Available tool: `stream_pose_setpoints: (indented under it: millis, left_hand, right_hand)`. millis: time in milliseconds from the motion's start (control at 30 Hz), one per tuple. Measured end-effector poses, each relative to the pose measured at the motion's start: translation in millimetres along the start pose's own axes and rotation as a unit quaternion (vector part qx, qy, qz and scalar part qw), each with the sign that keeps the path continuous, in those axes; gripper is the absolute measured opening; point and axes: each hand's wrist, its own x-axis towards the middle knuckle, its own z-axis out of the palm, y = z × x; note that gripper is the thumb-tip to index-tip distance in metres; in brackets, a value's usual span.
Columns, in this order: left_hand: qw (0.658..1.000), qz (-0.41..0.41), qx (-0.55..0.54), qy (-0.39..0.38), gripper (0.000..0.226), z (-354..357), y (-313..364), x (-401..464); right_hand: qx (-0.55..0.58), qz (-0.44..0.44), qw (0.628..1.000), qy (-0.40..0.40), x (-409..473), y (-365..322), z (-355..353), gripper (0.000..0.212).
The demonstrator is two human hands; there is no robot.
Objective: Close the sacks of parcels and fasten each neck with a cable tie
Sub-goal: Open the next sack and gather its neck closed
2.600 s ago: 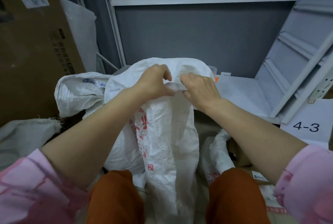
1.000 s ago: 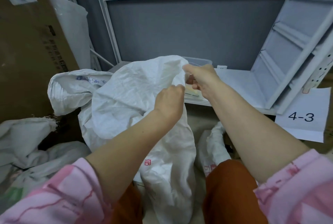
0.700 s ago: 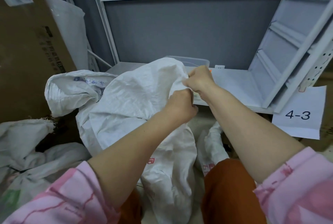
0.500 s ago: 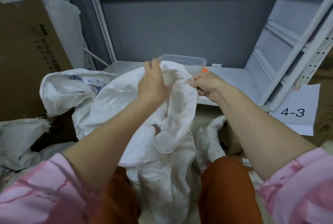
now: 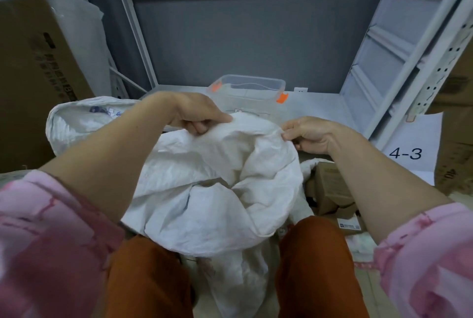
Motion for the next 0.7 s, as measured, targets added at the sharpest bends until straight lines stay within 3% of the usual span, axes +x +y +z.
stream_pose_setpoints:
  millis: [100, 167, 233, 267, 367, 433, 500, 567, 700]
  left_hand:
    - [0.999, -0.047, 0.003, 0.004, 0.029, -1.6, 0.2, 5.2]
    - [0.996, -0.072, 0.048, 0.014, 0.029, 1.5, 3.6, 9.2]
    - [0.99, -0.083, 0.107, 0.049, 0.032, 5.1, 7.8, 13.9]
    - [0.986, -0.085, 0.13, 0.065, 0.033, 6.0, 10.4, 16.3]
    - [0.983, -0.077, 0.146, 0.086, 0.029, 2.6, 18.3, 22.1]
    - [0.985, -0.071, 0.133, 0.084, 0.019, -0.1, 25.0, 20.4]
    - [0.987, -0.061, 0.124, 0.085, 0.019, -1.1, 29.5, 18.7]
    - [0.986, -0.043, 0.123, 0.105, 0.026, 0.6, 30.6, 18.6]
    - [0.984, 0.046, 0.099, 0.142, 0.039, 1.9, 25.7, 19.4]
  right_hand:
    - [0.031, 0.051, 0.998, -0.01, -6.7, 1.0, 1.4, 0.015]
    - [-0.091, 0.056, 0.992, 0.061, -4.1, -2.9, 7.9, 0.012]
    - [-0.277, 0.003, 0.945, 0.174, -2.7, -14.4, 16.8, 0.014]
    - [-0.314, -0.058, 0.924, 0.211, -3.0, -22.0, 22.4, 0.024]
    - [-0.338, -0.19, 0.91, 0.147, -12.7, -42.8, 44.9, 0.044]
    - [-0.414, -0.196, 0.884, 0.095, -15.1, -45.0, 58.2, 0.047]
    - [-0.44, -0.196, 0.872, 0.082, -9.9, -43.9, 63.8, 0.033]
    - [-0.426, -0.184, 0.881, 0.092, -5.0, -45.5, 61.8, 0.02]
    - [-0.363, -0.126, 0.914, 0.128, 0.8, -42.5, 48.5, 0.016]
